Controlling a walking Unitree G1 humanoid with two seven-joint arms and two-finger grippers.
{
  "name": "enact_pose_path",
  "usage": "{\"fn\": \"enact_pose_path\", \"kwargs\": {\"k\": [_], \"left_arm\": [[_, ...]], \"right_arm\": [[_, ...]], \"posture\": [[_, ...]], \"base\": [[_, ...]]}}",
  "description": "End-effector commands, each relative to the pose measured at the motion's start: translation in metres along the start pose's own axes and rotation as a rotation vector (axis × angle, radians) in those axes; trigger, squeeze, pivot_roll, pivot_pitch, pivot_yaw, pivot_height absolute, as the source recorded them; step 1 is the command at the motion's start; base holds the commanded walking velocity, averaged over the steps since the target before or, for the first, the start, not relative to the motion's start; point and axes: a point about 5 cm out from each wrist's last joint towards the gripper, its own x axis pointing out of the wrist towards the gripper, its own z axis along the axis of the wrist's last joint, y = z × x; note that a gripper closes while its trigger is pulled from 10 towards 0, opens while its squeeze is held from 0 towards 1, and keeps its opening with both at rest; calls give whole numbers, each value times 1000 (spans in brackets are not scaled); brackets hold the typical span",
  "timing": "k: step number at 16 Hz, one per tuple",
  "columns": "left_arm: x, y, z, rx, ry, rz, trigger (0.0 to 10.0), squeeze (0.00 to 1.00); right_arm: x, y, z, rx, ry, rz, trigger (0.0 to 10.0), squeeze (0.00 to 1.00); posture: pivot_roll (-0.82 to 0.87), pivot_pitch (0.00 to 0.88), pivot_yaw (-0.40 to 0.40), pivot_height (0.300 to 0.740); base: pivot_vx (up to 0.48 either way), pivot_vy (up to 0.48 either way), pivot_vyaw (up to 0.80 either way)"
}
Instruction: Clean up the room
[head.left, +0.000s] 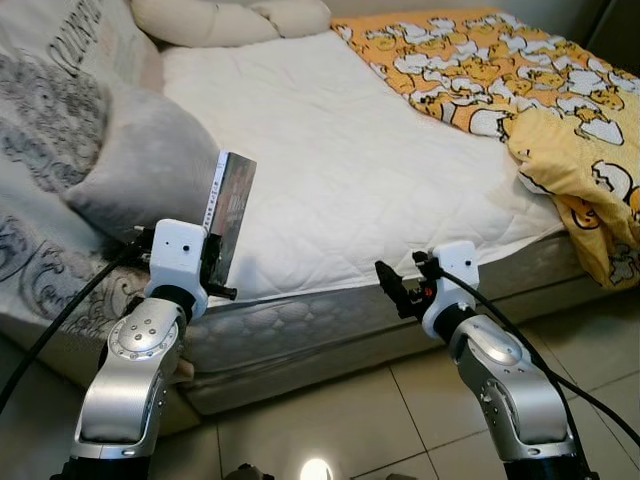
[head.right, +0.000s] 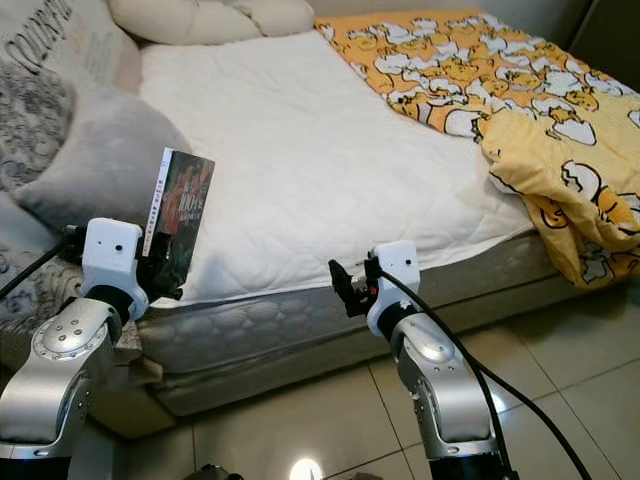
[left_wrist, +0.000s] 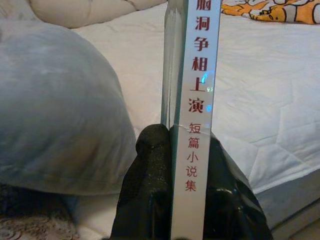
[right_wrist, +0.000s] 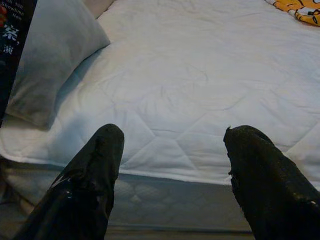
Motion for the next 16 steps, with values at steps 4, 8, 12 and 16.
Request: {"fn": "enact_pose_path", "kwargs": {"k": [4,8,12,16], "left_arm": [[2,0,12,13,-62,-2,10000,0],[3,-1,13,13,-62,-9,10000,0],[3,-1,13,12,-63,-9,10000,0],[3,0,13,8,-63,-9,10000,0]], "right_arm": [[2,-5,3,2,-2,-15,10000,0],[2,-6,3,0,-2,-17,10000,0],[4,-4,1,14,16,-5,10000,0],[4,-7,3,-10,8,-19,10000,0]], "posture": [[-31,0,12,740],[-31,0,14,740],[-31,0,14,740],[-32,0,15,740]], "base": [[294,0,0],[299,0,0],[306,0,-400],[311,0,-122]]}}
